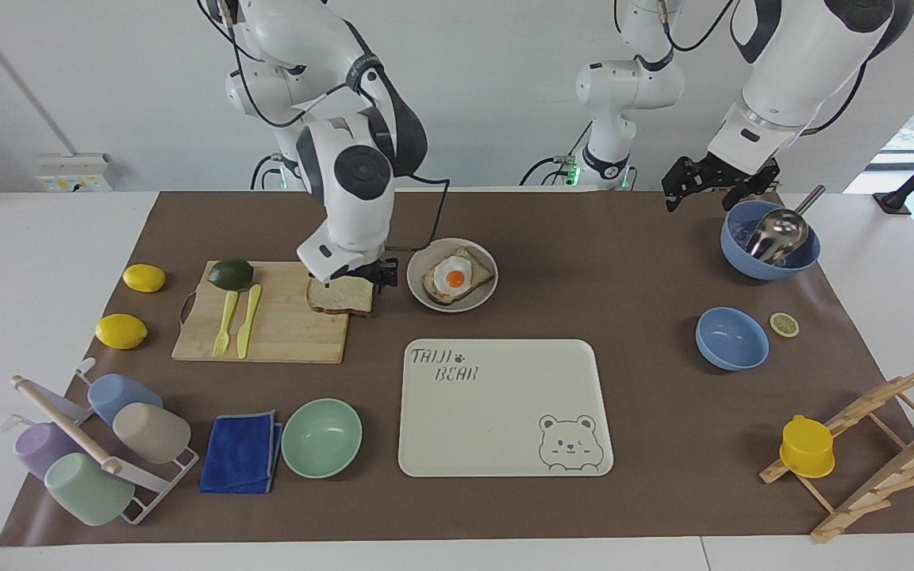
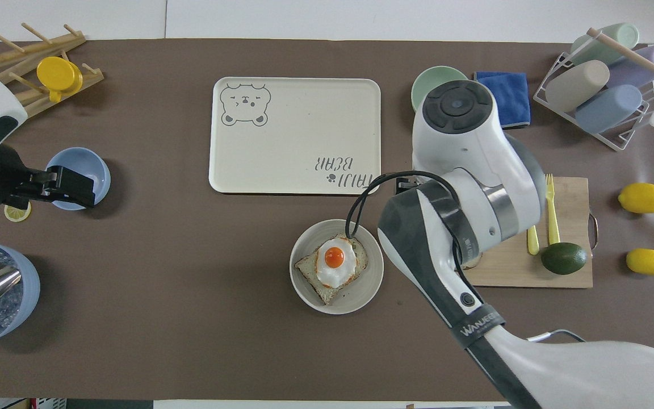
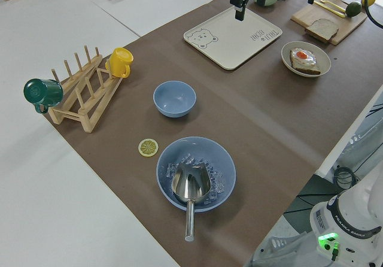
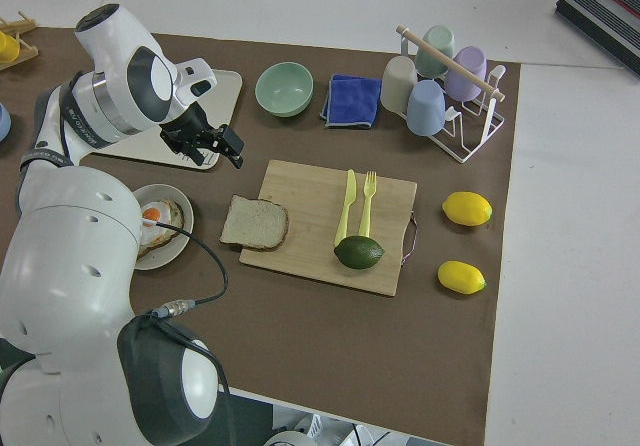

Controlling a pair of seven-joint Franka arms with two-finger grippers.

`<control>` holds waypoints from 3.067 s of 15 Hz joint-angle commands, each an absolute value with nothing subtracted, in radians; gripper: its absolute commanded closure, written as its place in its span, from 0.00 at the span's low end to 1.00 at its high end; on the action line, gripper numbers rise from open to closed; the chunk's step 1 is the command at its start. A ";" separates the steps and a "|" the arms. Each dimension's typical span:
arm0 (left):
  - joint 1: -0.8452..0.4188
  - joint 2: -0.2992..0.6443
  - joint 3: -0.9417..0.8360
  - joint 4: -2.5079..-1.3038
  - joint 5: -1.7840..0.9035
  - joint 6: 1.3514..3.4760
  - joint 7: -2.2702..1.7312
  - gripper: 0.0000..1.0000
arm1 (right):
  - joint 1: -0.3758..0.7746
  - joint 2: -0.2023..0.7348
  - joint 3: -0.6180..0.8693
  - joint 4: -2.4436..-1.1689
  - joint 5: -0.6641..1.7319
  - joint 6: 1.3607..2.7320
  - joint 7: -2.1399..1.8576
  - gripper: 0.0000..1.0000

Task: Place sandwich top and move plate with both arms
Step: 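Grasp the bread slice with the right gripper and carry it over the plate, then lower the bread slice onto the egg and open the right gripper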

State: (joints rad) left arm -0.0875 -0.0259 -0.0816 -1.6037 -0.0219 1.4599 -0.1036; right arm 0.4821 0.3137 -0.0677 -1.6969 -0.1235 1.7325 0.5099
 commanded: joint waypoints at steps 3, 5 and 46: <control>-0.078 -0.044 -0.087 -1.617 -0.031 1.453 -0.109 0.00 | 0.528 0.393 -0.074 -1.715 -0.199 1.729 0.609 0.00; -0.078 -0.044 -0.087 -1.618 -0.031 1.453 -0.109 0.00 | 0.534 0.374 -0.069 -1.800 -0.198 1.793 0.607 0.00; -0.078 -0.044 -0.087 -1.618 -0.031 1.453 -0.109 0.00 | 0.744 0.417 -0.015 -1.566 -0.087 1.677 0.701 1.00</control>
State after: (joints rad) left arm -0.0875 -0.0259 -0.0816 -1.6037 -0.0219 1.4599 -0.1036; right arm 0.7488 0.3978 -0.0424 -1.5912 -0.1033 1.6647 0.6658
